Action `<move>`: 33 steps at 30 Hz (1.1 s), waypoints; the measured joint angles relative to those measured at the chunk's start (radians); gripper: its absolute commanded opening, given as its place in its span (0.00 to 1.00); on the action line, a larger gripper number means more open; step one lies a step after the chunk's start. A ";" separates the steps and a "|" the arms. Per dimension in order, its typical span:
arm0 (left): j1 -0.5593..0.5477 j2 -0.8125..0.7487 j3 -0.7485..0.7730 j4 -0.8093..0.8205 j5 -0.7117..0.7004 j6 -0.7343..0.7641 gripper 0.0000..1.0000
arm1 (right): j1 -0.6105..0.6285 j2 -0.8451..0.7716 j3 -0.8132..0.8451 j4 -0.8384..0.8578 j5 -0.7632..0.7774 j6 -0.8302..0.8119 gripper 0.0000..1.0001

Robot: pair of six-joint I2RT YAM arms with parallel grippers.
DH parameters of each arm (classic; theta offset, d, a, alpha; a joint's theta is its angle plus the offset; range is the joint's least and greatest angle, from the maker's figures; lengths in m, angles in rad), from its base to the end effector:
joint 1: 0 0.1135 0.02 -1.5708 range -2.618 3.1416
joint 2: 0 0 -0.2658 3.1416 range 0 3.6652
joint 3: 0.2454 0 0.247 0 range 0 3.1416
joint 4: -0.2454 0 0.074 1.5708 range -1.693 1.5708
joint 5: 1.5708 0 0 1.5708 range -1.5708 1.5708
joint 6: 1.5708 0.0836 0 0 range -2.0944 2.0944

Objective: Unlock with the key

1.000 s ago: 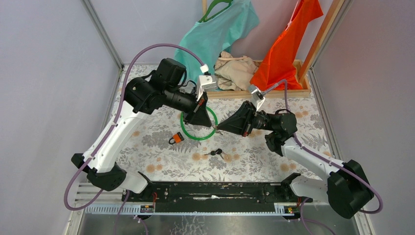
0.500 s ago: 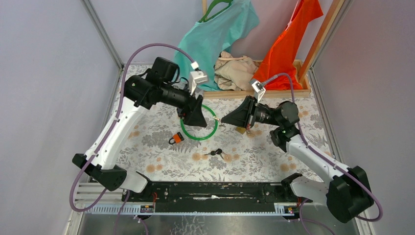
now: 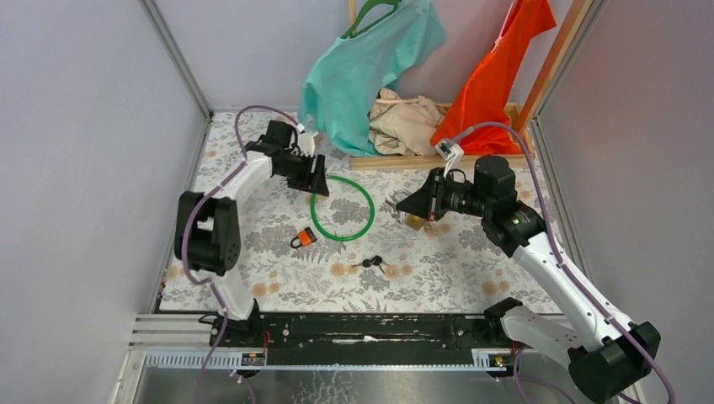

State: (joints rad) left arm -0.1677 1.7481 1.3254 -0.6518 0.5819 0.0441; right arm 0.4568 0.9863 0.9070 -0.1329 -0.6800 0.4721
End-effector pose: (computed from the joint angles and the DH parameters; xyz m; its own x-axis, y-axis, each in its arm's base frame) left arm 0.3655 -0.1085 0.2051 -0.8486 0.1810 -0.4970 0.4353 0.7728 -0.4618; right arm 0.2037 0.1587 0.3467 -0.5752 0.1113 -0.8104 -0.7108 0.4223 0.5625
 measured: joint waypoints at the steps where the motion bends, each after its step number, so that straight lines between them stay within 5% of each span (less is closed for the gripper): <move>1: 0.000 0.037 0.001 0.039 -0.024 -0.005 0.63 | 0.000 0.000 0.012 -0.035 0.017 -0.013 0.00; 11: 0.011 0.218 0.045 0.302 -0.185 -0.027 0.56 | 0.000 -0.003 0.111 -0.206 0.097 -0.081 0.00; 24: 0.011 0.302 0.051 0.355 -0.257 -0.005 0.38 | 0.000 0.011 0.135 -0.247 0.120 -0.102 0.00; 33: -0.014 0.262 -0.004 0.366 -0.257 0.019 0.03 | 0.000 0.025 0.138 -0.243 0.120 -0.098 0.00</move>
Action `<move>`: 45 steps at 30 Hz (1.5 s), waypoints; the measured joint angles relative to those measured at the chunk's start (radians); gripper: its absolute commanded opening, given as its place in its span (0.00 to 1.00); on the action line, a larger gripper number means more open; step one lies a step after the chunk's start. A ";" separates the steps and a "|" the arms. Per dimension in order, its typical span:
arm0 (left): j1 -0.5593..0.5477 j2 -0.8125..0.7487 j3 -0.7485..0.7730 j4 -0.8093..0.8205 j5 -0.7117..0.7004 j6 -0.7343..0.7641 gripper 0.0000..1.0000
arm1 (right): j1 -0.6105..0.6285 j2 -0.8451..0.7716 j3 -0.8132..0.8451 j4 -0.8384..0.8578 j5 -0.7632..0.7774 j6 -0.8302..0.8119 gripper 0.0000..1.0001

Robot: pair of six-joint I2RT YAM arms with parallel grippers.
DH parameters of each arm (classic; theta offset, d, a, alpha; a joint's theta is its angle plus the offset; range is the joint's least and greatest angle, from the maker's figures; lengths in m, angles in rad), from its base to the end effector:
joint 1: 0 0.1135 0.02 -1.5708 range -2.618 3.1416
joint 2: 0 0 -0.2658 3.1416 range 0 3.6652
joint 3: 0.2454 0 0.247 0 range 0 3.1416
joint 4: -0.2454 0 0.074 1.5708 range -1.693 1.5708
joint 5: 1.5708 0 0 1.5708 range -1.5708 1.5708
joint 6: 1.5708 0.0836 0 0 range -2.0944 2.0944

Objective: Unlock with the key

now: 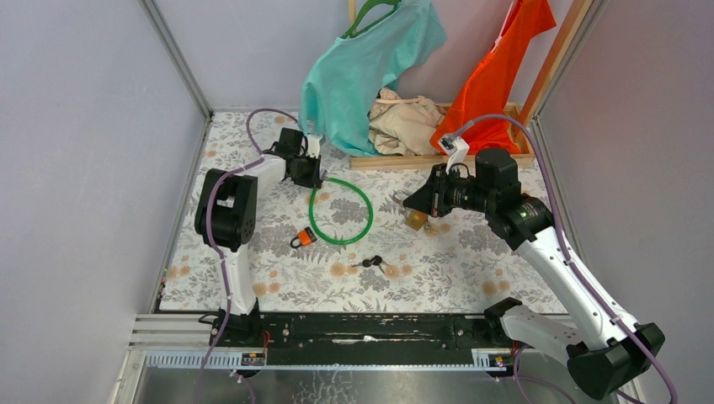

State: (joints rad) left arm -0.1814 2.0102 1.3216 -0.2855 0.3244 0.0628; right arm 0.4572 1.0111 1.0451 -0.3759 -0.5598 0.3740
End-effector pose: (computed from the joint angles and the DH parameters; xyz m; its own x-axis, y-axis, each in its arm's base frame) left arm 0.4302 -0.1060 0.1214 -0.7902 0.2054 -0.5774 0.3976 0.8888 -0.2279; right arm 0.2072 0.1514 0.3583 -0.5807 0.0593 -0.8119 -0.6561 0.5563 0.5099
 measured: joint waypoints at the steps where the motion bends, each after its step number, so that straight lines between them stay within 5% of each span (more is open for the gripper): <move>1: -0.004 -0.006 -0.001 -0.011 0.002 0.000 0.01 | 0.000 0.000 0.001 0.000 0.000 0.000 0.00; 10: -0.029 -0.239 -0.017 -0.090 0.084 -0.005 0.00 | 0.000 0.000 0.034 0.000 0.000 -0.003 0.00; 16: -0.091 -0.363 0.142 -0.271 0.206 0.087 0.00 | 0.000 0.000 0.040 0.000 -0.019 -0.002 0.00; 22: -0.195 -0.509 0.266 -0.510 0.203 0.408 0.00 | 0.001 0.026 0.099 0.000 -0.098 -0.002 0.00; 30: -0.453 -0.806 0.169 -0.629 0.112 0.818 0.00 | 0.151 0.077 0.225 -0.087 -0.097 -0.072 0.00; 35: -0.508 -0.831 0.071 -0.577 0.024 0.799 0.19 | 0.180 0.081 0.241 -0.174 -0.005 -0.115 0.00; 39: -0.494 -0.693 0.063 -0.535 -0.018 0.683 0.41 | 0.180 0.062 0.233 -0.207 0.094 -0.114 0.00; 45: -0.402 -0.441 0.082 -0.496 0.107 0.549 0.51 | 0.176 -0.066 0.209 -0.249 0.201 -0.108 0.00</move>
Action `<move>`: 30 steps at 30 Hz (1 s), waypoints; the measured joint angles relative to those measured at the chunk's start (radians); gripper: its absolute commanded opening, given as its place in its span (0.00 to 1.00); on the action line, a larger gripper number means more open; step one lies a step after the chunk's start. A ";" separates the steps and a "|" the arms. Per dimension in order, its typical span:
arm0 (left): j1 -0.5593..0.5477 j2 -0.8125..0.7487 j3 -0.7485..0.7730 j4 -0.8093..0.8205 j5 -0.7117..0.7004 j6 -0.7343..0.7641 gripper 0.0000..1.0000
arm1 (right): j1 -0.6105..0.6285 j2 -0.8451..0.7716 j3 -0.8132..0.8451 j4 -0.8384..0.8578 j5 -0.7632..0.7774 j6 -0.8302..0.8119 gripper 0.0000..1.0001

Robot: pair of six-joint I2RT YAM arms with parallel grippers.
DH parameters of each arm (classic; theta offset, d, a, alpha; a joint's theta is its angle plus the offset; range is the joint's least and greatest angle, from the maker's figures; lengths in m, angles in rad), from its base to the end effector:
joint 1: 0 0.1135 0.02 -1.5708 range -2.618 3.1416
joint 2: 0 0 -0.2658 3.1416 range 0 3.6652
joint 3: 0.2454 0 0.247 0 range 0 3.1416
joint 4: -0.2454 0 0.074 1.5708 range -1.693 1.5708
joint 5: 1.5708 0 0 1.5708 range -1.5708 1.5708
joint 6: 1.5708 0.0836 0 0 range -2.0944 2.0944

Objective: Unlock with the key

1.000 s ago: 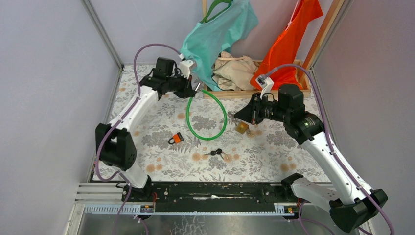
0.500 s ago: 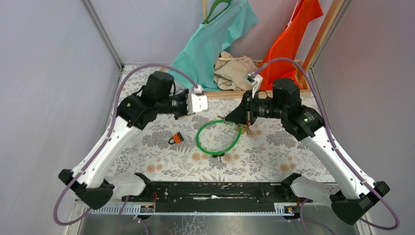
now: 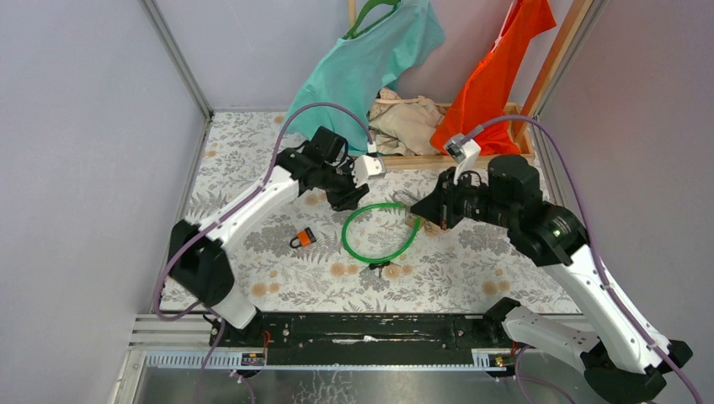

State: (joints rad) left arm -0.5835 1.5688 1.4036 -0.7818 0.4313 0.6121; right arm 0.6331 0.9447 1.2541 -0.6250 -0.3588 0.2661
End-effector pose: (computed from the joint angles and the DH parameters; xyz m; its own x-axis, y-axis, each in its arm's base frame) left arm 0.2756 -0.2238 0.2774 -0.1497 0.7243 -0.6730 0.9656 0.2534 0.0579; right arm 0.1592 0.1532 0.4117 -0.4579 -0.0306 -0.8885 -0.7283 0.5860 0.3551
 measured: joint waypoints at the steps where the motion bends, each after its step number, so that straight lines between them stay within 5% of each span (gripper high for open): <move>1: 0.011 0.034 0.009 0.004 0.032 -0.005 0.52 | -0.001 -0.020 -0.008 -0.006 0.010 0.001 0.00; 6: 0.040 0.180 0.081 0.028 0.195 0.038 0.60 | -0.006 -0.085 -0.091 -0.054 0.046 0.024 0.00; 14: 0.034 0.444 0.252 0.048 0.402 0.190 0.61 | -0.008 -0.102 -0.168 -0.104 0.053 0.079 0.00; 30: -0.010 0.614 0.276 0.171 0.450 0.344 0.59 | -0.009 -0.048 -0.065 -0.167 0.031 0.127 0.00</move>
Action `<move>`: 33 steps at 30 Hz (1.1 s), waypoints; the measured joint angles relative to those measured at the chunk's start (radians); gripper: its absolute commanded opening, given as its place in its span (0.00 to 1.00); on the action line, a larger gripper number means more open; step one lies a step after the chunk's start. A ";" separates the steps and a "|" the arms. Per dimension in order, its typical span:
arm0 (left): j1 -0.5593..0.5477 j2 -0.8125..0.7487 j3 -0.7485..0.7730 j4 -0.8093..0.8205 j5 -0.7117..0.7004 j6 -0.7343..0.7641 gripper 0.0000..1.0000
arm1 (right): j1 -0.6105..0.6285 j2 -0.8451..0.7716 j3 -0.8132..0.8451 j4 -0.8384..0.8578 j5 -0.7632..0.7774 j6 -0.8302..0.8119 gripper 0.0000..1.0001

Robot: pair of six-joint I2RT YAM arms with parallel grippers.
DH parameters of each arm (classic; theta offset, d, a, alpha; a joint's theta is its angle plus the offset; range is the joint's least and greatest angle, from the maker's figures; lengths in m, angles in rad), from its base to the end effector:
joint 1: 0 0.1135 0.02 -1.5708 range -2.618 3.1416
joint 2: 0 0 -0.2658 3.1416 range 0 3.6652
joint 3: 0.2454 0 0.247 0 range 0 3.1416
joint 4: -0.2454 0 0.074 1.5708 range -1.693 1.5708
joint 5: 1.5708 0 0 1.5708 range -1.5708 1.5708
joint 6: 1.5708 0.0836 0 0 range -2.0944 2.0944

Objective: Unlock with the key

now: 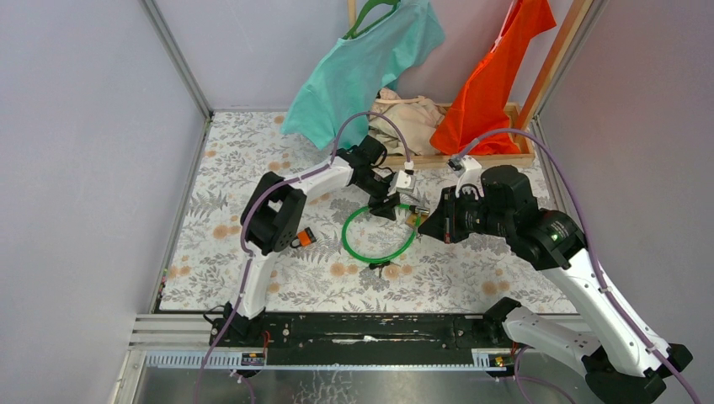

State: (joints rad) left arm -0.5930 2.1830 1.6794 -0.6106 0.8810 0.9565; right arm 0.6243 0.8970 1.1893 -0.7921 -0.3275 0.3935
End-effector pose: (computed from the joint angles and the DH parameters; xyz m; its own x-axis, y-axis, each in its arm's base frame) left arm 0.3518 -0.3148 0.1538 0.0921 0.5650 -0.8199 0.9758 -0.2153 -0.0388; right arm 0.1471 0.1391 0.3743 -0.6592 -0.0274 -0.7515 -0.5736 0.6645 0.4789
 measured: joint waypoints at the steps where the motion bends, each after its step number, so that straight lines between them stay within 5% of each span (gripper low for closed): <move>1: -0.003 0.000 -0.010 0.019 -0.005 0.001 0.59 | 0.000 0.000 0.001 -0.001 0.000 0.002 0.00; 23: -0.036 0.087 0.017 0.140 -0.075 0.012 0.56 | -0.002 -0.126 0.000 -0.063 0.013 0.053 0.00; 33: -0.045 0.107 0.045 0.171 -0.105 -0.025 0.26 | -0.002 -0.167 0.001 -0.109 0.038 0.080 0.00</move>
State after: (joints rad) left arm -0.6384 2.2898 1.7241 -0.4397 0.7757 0.9318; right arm 0.6224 0.7300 1.1900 -0.9012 -0.2893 0.4732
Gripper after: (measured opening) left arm 0.355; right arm 0.011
